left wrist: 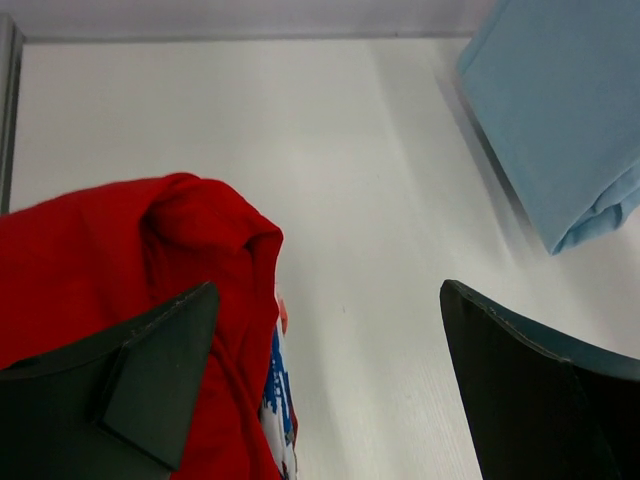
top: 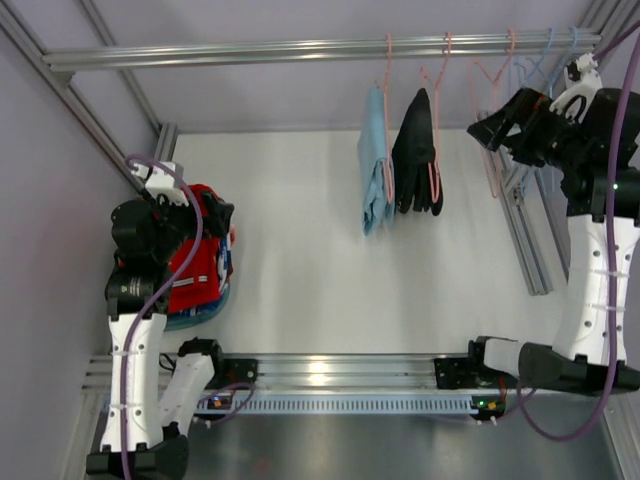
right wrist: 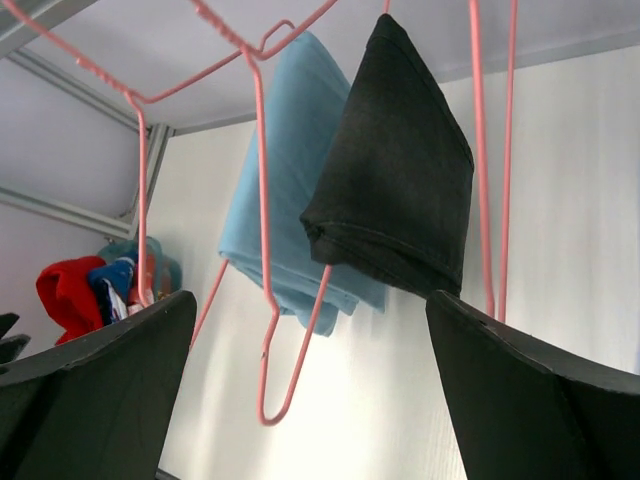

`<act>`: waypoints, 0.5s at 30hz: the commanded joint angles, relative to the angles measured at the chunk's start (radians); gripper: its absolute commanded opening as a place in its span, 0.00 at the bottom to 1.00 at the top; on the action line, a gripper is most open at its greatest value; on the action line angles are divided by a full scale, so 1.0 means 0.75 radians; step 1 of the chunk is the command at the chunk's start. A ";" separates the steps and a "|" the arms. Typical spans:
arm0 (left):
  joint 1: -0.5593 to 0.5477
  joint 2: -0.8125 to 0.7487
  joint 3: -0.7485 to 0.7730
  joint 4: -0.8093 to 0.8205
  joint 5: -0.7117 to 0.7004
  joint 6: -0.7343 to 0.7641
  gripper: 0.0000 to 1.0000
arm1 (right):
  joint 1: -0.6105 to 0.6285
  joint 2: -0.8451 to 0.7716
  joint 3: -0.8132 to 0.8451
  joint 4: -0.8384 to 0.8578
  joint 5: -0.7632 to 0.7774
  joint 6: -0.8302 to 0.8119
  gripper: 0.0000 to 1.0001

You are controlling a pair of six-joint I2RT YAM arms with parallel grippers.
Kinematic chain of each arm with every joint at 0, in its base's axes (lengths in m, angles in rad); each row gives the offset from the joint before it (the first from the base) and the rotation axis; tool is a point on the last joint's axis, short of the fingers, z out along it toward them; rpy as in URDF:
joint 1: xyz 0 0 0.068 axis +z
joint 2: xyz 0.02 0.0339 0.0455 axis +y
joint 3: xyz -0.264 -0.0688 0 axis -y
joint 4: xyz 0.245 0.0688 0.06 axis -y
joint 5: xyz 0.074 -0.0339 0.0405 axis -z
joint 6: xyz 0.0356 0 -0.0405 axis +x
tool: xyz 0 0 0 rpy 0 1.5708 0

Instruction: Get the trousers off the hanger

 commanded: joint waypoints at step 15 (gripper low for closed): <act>-0.001 0.114 0.215 -0.424 0.236 0.072 0.98 | 0.000 -0.723 -0.662 0.005 -0.421 -0.498 1.00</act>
